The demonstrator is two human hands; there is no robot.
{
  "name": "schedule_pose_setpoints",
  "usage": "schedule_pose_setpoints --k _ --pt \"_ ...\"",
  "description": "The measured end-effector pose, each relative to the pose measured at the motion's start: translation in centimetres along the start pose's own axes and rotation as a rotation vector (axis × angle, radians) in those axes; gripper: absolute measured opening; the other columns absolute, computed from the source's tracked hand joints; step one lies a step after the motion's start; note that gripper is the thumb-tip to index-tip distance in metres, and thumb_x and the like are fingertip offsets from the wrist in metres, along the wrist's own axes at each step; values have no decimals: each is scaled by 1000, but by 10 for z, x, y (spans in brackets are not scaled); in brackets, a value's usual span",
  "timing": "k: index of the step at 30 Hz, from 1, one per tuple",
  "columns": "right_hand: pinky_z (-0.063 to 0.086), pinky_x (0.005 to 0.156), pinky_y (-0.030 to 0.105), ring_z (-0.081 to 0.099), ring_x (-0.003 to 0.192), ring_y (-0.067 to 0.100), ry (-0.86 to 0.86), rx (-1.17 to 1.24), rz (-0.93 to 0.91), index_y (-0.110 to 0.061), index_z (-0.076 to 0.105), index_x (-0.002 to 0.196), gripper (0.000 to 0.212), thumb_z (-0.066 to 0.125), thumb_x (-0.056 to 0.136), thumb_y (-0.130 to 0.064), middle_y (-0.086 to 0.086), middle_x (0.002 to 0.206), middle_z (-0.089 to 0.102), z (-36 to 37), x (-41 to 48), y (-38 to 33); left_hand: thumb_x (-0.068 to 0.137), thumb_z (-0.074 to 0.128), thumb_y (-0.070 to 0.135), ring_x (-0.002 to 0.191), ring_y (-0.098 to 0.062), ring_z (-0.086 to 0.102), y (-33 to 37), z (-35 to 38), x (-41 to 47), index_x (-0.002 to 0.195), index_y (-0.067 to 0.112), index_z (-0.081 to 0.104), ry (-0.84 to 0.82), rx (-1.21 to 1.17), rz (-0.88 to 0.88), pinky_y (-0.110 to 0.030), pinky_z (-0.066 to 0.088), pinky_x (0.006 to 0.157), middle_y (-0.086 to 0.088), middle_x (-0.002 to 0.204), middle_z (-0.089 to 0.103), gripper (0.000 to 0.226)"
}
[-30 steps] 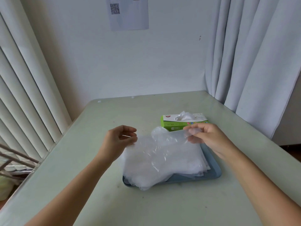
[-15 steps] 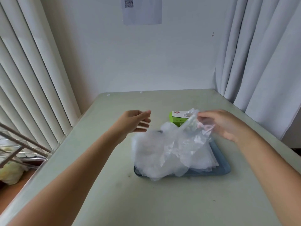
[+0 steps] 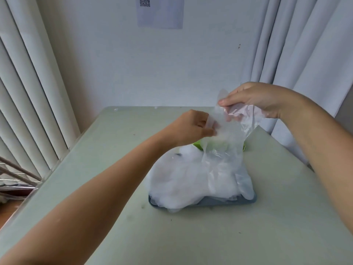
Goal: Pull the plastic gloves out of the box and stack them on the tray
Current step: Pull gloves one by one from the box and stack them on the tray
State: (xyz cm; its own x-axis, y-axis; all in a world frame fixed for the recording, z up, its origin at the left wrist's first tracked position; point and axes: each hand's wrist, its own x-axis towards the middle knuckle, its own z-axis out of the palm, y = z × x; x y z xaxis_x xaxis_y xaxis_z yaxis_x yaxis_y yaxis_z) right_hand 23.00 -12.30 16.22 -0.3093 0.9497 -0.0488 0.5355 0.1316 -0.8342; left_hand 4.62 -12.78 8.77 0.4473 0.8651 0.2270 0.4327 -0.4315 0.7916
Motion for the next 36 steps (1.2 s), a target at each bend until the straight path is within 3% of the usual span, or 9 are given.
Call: schedule_pose_setpoints --k 3,6,11,14,16,19,25,29,36 --pt "48 51 14 61 52 11 25 -2 30 -6 66 64 28 63 88 -18 5 60 67 -6 -2 4 85 61 7 91 -24 68 -10 -6 -2 87 14 75 -26 -9 -59 -37 49 92 -3 85 75 15" --pt "47 52 20 58 53 14 42 40 104 -10 69 53 39 61 91 -17 4 56 64 -8 2 19 88 59 5 82 -16 69 -29 -15 -8 93 4 74 -106 -86 -137 -23 54 77 -5 83 74 15" --pt "50 42 16 62 45 10 -38 145 257 -2 66 66 31 56 94 -11 10 59 68 4 10 58 91 57 6 66 -10 66 -59 -33 -17 90 6 73 -159 -229 -331 -22 56 66 -6 85 75 16" --pt "50 41 17 65 46 13 -87 191 348 3 64 71 29 54 95 -10 17 65 70 17 16 80 92 47 -1 64 -16 68 -69 -47 -19 93 3 71 -272 -294 -468 -24 56 65 -11 83 73 25" --pt "50 41 18 67 49 15 -112 182 401 1 62 75 24 54 95 -11 18 67 70 28 19 95 92 43 -4 64 -17 69 -75 -50 -17 96 2 70 -319 -264 -555 -23 56 63 -11 82 73 27" --pt "51 45 20 69 55 16 -170 106 434 1 62 81 21 53 96 -11 16 72 72 39 23 115 91 55 2 66 -14 71 -86 -49 -13 97 2 71 -288 -144 -629 -21 57 62 -8 80 74 17" --pt "52 53 19 70 62 15 -210 18 393 1 58 92 13 49 98 -7 14 81 73 49 22 144 86 68 8 56 -7 67 -108 -53 -9 95 0 70 -130 -18 -612 -17 52 54 -2 70 72 13" --pt "51 53 20 68 61 11 -164 -9 282 -3 63 96 10 53 95 0 11 82 73 52 21 154 88 67 14 47 -7 58 -109 -53 -11 95 2 71 -141 54 -590 -16 47 49 2 63 69 14" --pt "49 60 15 63 63 2 -150 -93 165 -14 71 91 16 64 87 0 2 83 71 52 24 164 84 67 13 58 -8 67 -117 -49 -24 82 12 71 -144 305 -489 -16 49 56 3 73 73 4"
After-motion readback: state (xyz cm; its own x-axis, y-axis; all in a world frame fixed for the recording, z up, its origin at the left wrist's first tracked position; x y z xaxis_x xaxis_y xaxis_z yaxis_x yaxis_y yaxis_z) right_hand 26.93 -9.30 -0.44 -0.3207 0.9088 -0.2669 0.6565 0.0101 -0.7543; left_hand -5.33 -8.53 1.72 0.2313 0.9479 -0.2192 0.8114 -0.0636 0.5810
